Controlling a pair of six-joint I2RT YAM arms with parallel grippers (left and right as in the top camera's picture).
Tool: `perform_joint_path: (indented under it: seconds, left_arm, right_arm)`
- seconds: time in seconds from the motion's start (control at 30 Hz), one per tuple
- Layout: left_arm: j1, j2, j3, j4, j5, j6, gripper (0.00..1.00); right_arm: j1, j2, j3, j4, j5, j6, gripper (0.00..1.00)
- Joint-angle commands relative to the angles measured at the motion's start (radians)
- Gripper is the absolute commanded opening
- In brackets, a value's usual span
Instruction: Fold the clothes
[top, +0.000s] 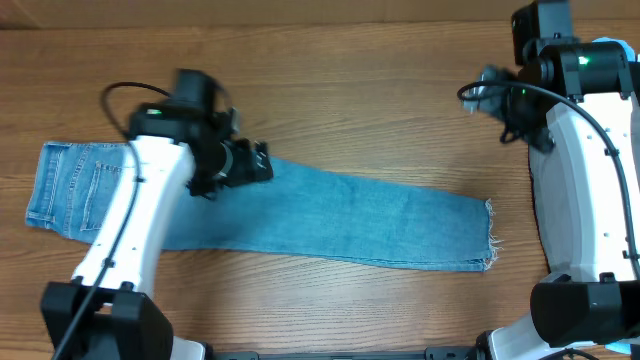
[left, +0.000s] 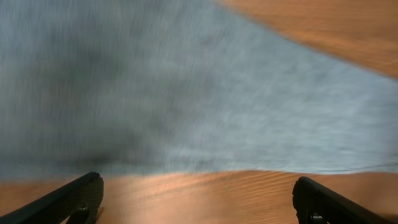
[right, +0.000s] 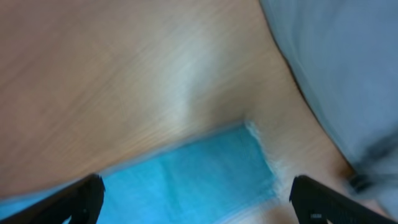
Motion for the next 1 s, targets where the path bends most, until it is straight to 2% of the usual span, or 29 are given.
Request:
perform_joint_path:
  seconds: [0.0, 0.03, 0.1, 0.17, 0.2, 0.23, 0.27, 0.37, 0.6, 0.83, 0.97]
  left_arm:
    - [-0.15, -0.003, 0.011, -0.04, -0.278, -0.217, 1.0]
    - [-0.212, -0.003, 0.01, -0.048, -0.292, -0.217, 1.0]
    - [-0.256, -0.002, 0.01, -0.056, -0.305, -0.217, 1.0]
    - [-0.285, -0.002, 0.01, -0.064, -0.316, -0.218, 1.0]
    - [-0.298, -0.002, 0.01, -0.072, -0.319, -0.217, 1.0]
    - [-0.299, -0.002, 0.004, -0.079, -0.327, -0.217, 1.0]
    - [-0.299, -0.002, 0.0, -0.081, -0.331, -0.217, 1.0]
    - [-0.296, -0.002, -0.023, -0.079, -0.333, -0.217, 1.0]
    - [-0.296, -0.002, -0.093, -0.04, -0.332, -0.217, 1.0]
    - [-0.296, -0.002, -0.119, 0.005, -0.324, -0.218, 1.0]
    - [-0.296, -0.002, -0.119, 0.005, -0.325, -0.217, 1.0]
  right_arm:
    - [-0.003, -0.006, -0.008, -0.096, 0.002, -0.023, 0.99]
    - [-0.003, -0.006, -0.035, -0.119, 0.002, -0.024, 0.9]
    - [-0.003, -0.006, -0.08, -0.122, 0.001, -0.032, 0.78]
    - [-0.002, -0.006, -0.135, -0.108, 0.0, -0.031, 0.62]
    - [-0.002, -0.006, -0.213, -0.064, -0.009, -0.031, 0.33]
    - [-0.002, -0.006, -0.311, 0.006, -0.043, -0.031, 0.09]
    - [-0.002, -0.006, -0.351, 0.035, -0.061, -0.031, 0.06]
    - [-0.002, -0.006, -0.536, 0.187, -0.156, -0.032, 0.04]
    - [-0.002, -0.006, -0.828, 0.455, -0.293, -0.031, 0.04]
    - [-0.002, -0.006, -1.001, 0.687, -0.363, 0.01, 0.04]
    - [-0.002, -0.006, -1.044, 0.775, -0.362, 0.03, 0.04]
